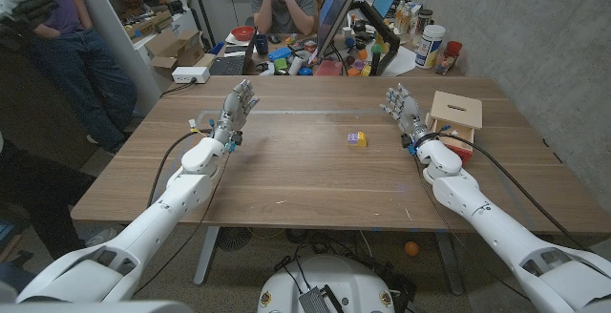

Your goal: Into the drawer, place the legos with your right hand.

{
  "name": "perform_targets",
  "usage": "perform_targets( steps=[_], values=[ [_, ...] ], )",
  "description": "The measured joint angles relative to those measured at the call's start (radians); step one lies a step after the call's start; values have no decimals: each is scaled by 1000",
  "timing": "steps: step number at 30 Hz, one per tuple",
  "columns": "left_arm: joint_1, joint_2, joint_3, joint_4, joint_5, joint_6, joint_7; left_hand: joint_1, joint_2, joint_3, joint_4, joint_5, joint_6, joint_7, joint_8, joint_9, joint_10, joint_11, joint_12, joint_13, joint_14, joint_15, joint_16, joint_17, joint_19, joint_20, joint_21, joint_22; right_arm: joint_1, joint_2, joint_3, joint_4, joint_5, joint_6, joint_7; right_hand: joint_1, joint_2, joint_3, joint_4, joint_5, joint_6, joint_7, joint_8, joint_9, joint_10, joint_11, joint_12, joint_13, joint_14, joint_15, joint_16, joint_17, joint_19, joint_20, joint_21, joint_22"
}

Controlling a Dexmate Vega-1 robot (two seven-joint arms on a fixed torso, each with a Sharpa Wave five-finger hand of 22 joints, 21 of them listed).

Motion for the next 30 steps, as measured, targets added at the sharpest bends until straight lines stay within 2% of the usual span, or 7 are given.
perform_targets(
  steps=[1, 2, 3, 9, 14, 16, 30],
  values=[
    [-1, -1, -1, 5, 0, 0, 0, 0, 0, 1, 1, 0, 0, 0, 0, 0, 0, 0, 0, 0, 0, 0, 0, 0, 0, 0, 0, 0, 0, 0, 0, 0, -3, 4, 0, 0, 0, 0, 0, 0, 0, 0, 0, 0, 0, 0, 0, 0, 0, 0, 0, 0, 0, 0, 0, 0],
    [-9, -4, -7, 24, -3, -47, -92, 0, 0, 1, 1, 0, 0, 0, 0, 0, 0, 0, 0, 0, 0, 0, 0, 0, 0, 0, 0, 0, 32, 77, -9, 93, -19, 15, 1, 0, 0, 0, 0, 0, 0, 0, 0, 0, 0, 0, 0, 0, 0, 0, 0, 0, 0, 0, 0, 0],
    [-11, -4, -12, 34, -3, -55, -113, 0, 0, 1, 1, 0, 0, 0, 0, 0, 0, 0, 0, 0, 0, 0, 0, 0, 0, 0, 0, 0, 33, 92, -8, 103, -22, 17, 1, 0, 0, 0, 0, 0, 0, 0, 0, 0, 0, 0, 0, 0, 0, 0, 0, 0, 0, 0, 0, 0],
    [-1, 4, -37, 33, -3, -56, -160, 0, 0, 1, 1, 0, 0, 0, 0, 0, 0, 0, 0, 4, 0, 0, 0, 0, 0, 0, 0, 0, 10, 122, 8, 78, -67, 2, -11, 0, 0, 0, 0, 0, 10, 9, 8, 0, 18, 6, 8, 0, 8, 8, 6, -3, 10, 4, 4, 0],
    [28, 23, -55, -18, -3, -41, -163, 0, 0, 1, 1, 0, 0, 0, 0, 0, 0, 0, 0, 2, 0, 0, 0, 0, 0, 0, 0, 0, -13, 123, 19, 40, -94, -39, -37, 0, 0, 0, 0, 0, 54, 14, 19, 0, 43, 14, 15, 0, 56, 20, 19, -3, 40, 17, 18, 5],
    [41, 29, -61, -41, 1, -28, -158, 0, 0, 1, 1, 0, 0, 0, 0, 0, 0, 0, 0, 2, 0, 0, 0, 0, 0, 0, 0, 0, -47, 113, 32, -26, -102, -56, -45, 0, 0, 0, 0, 0, 61, 14, 19, 0, 43, 14, 15, 0, 65, 21, 19, -3, 52, 20, 18, 5],
    [134, 61, -84, -209, 37, 15, -80, 0, 0, 1, 1, 0, 0, 0, 0, 5, 0, 0, 4, 5, 0, 0, 4, 0, 0, 0, 0, 0, -94, 59, 70, -144, -123, -124, -30, 0, 0, -6, -6, 0, 95, 23, 29, 0, 106, 27, 31, 5, 93, 36, 27, -3, 70, 23, 21, 5]
  ],
)
